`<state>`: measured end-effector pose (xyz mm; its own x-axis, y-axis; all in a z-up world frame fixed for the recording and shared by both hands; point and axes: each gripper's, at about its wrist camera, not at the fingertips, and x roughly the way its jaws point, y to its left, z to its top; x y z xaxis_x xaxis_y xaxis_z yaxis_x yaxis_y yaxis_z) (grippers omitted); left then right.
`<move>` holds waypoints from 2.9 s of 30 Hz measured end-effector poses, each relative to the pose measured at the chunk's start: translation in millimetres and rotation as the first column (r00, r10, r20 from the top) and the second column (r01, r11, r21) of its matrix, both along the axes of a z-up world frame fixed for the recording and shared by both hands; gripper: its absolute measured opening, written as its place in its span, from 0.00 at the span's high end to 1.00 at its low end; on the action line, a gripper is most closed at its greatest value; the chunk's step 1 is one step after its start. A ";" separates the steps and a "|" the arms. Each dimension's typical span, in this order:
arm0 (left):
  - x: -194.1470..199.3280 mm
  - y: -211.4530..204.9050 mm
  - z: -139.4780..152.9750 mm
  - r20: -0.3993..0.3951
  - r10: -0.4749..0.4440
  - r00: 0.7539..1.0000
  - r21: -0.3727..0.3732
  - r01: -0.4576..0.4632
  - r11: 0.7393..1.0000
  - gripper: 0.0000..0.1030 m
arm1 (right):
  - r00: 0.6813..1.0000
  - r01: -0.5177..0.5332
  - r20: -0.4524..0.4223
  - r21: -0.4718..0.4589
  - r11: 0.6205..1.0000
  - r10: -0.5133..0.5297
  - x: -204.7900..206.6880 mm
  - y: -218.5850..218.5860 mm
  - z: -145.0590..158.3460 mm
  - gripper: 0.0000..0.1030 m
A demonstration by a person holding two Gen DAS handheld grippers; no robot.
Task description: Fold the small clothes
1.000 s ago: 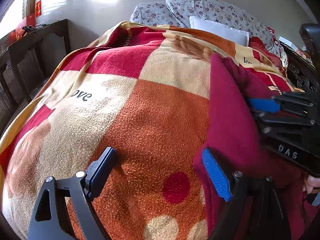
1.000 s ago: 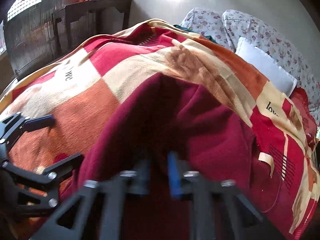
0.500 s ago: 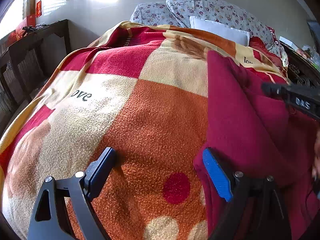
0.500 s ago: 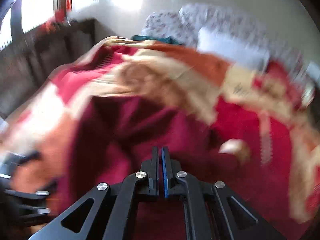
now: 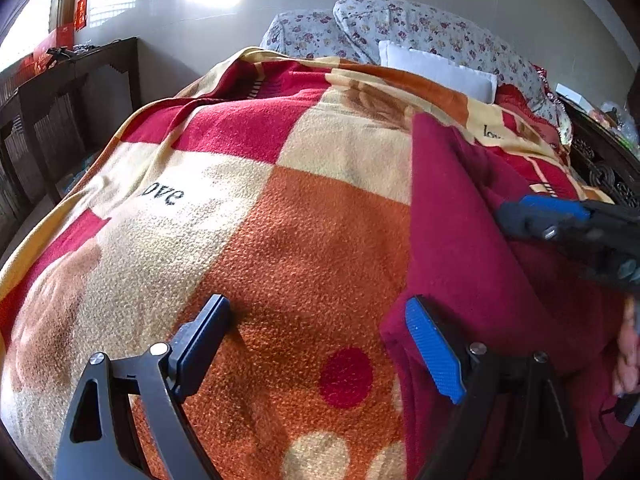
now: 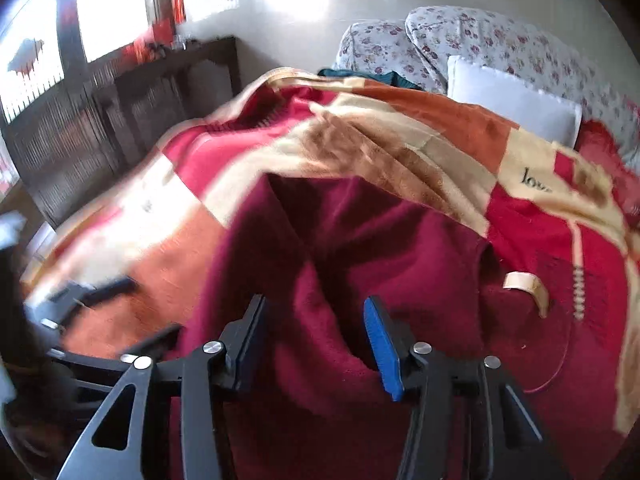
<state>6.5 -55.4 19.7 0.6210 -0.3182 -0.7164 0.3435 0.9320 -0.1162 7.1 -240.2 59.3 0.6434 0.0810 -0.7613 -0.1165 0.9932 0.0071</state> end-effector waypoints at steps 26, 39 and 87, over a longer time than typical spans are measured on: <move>-23.8 -29.6 8.8 0.074 -0.139 0.987 -0.021 0.141 0.990 0.13 | 0.987 0.147 -0.073 0.068 0.987 -0.142 -79.2 -15.7 -30.1 0.50; -15.3 -36.3 -9.7 -0.012 -0.141 0.990 0.036 0.141 0.989 0.11 | 0.815 0.578 0.031 0.008 0.816 -0.578 -145.1 -167.3 29.4 0.70; -19.3 -34.4 -1.0 0.027 -0.162 0.986 -0.011 0.163 0.987 0.11 | 0.522 0.628 -0.215 0.752 0.201 -0.825 -346.5 -299.9 -22.7 0.17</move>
<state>-12.8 -89.8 18.6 0.5788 -0.4256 -0.6956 0.4933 0.8620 -0.1168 -339.4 -540.1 36.6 0.8263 -0.1132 -0.5517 0.5585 0.2920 0.7764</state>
